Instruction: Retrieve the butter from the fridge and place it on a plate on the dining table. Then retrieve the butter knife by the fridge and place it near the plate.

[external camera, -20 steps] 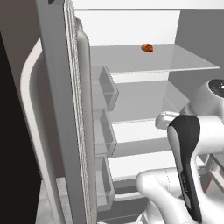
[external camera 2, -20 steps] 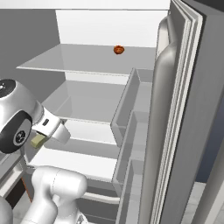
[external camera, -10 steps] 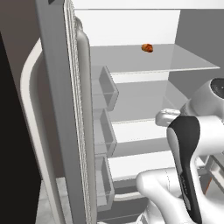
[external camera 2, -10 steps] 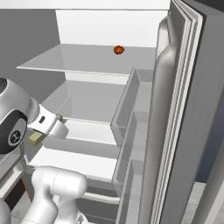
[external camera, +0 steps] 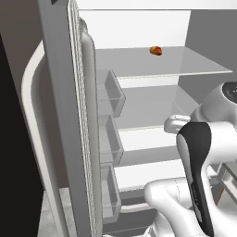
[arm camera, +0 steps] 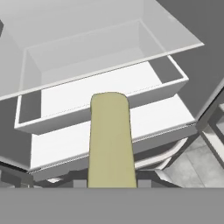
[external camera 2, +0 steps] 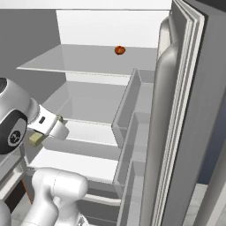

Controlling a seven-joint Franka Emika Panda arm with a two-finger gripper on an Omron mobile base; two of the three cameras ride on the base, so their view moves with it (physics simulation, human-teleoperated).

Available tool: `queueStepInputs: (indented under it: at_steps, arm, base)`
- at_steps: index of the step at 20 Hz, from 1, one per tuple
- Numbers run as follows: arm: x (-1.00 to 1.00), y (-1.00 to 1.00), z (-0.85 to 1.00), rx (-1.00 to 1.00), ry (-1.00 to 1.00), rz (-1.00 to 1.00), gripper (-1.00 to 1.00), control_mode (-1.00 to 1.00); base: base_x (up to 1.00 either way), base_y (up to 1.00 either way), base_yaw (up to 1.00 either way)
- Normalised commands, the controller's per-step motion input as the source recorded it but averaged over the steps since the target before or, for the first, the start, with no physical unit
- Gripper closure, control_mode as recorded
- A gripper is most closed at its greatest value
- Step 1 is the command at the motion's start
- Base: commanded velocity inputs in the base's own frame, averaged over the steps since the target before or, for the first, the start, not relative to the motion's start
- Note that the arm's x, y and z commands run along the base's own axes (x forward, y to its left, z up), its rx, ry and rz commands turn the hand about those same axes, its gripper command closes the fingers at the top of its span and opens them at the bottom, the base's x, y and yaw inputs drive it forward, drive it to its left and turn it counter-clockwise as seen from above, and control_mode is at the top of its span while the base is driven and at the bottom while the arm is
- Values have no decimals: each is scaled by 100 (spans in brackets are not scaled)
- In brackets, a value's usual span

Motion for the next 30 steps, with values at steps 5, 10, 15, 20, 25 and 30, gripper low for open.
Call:
queueStepInputs:
  at_steps: [5, 10, 15, 20, 25, 30]
  arm:
    - [-2, 0, 0, 0, 0, 0, 100, 100]
    - [0, 0, 0, 0, 0, 0, 100, 100]
    - [0, 0, 0, 0, 0, 0, 100, 100]
    - [0, 0, 0, 0, 0, 0, 100, 100]
    - [0, 0, 0, 0, 0, 0, 100, 100]
    - [0, 0, 0, 0, 0, 0, 100, 100]
  base:
    - [-23, 1, 0]
    - [-51, 10, 0]
    - [-67, 8, 0]
    - [-70, 15, 0]
    - [-71, 20, 0]
    - [-74, 25, -5]
